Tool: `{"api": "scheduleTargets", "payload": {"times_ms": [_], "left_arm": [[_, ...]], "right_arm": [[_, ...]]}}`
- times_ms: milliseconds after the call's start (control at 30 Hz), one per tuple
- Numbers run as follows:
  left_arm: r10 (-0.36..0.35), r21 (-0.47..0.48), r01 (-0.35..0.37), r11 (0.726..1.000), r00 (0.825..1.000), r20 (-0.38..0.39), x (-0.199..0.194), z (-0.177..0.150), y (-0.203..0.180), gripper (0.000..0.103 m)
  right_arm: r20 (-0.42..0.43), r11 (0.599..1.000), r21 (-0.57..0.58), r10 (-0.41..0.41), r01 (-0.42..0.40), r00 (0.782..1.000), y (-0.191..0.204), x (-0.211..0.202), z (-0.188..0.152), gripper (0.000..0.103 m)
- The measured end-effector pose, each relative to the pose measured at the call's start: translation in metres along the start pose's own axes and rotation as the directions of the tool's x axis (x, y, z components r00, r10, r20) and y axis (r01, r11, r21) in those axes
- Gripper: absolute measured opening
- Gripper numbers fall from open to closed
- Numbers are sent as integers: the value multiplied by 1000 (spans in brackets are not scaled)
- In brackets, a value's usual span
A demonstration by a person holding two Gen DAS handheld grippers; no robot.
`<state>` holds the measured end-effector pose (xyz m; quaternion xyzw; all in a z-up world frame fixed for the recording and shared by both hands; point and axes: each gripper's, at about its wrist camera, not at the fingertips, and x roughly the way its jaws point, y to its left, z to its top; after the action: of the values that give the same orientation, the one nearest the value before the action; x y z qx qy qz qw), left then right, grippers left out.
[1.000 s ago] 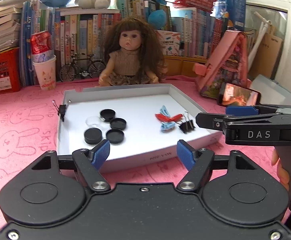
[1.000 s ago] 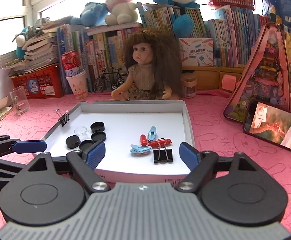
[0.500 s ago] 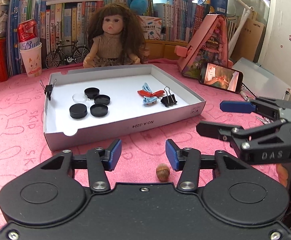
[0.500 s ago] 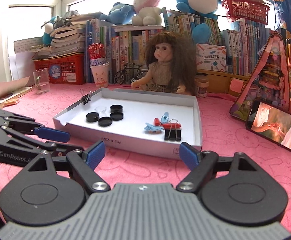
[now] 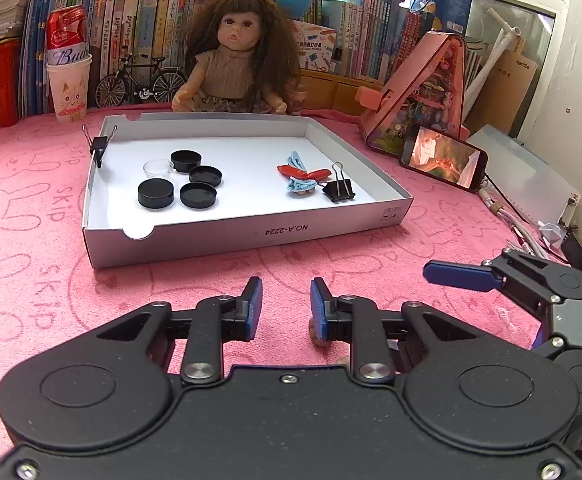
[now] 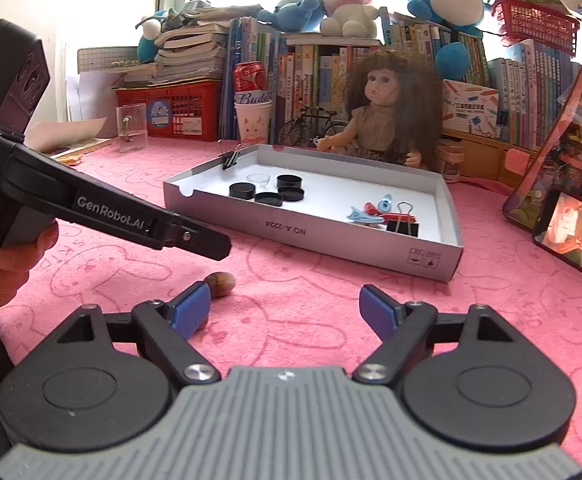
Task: Organize rigid objects
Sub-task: 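Grasp one brown nut with the left tool while the right tool grasps the other nut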
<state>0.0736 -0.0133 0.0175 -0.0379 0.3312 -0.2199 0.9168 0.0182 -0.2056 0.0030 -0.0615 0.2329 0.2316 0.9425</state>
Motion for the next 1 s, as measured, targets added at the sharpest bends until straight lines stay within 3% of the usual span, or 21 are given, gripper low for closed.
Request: {"api": "scheduleTargets", "payload": {"times_ms": [467,767,867,1000], "left_arm": [[-48,-3,48,999,999,-15,0,-7,1,29],[-76,51,78,996,996,-37,0,-12,-15,29],[-54,60,57,997,997,-53,5,-17,-17,27],[-25,70,28,997,998,-50,6,-17,-20,15]], "right_arm": [[-19,997,-36,63,-64,998,10,5,-7,91],[-39,996,-46,70,-71,997,12,7,-6,91],[-41,996,-52,70,-72,997,13,7,-7,91],[-45,996,-56,71,-74,996,14,8,-7,91]]}}
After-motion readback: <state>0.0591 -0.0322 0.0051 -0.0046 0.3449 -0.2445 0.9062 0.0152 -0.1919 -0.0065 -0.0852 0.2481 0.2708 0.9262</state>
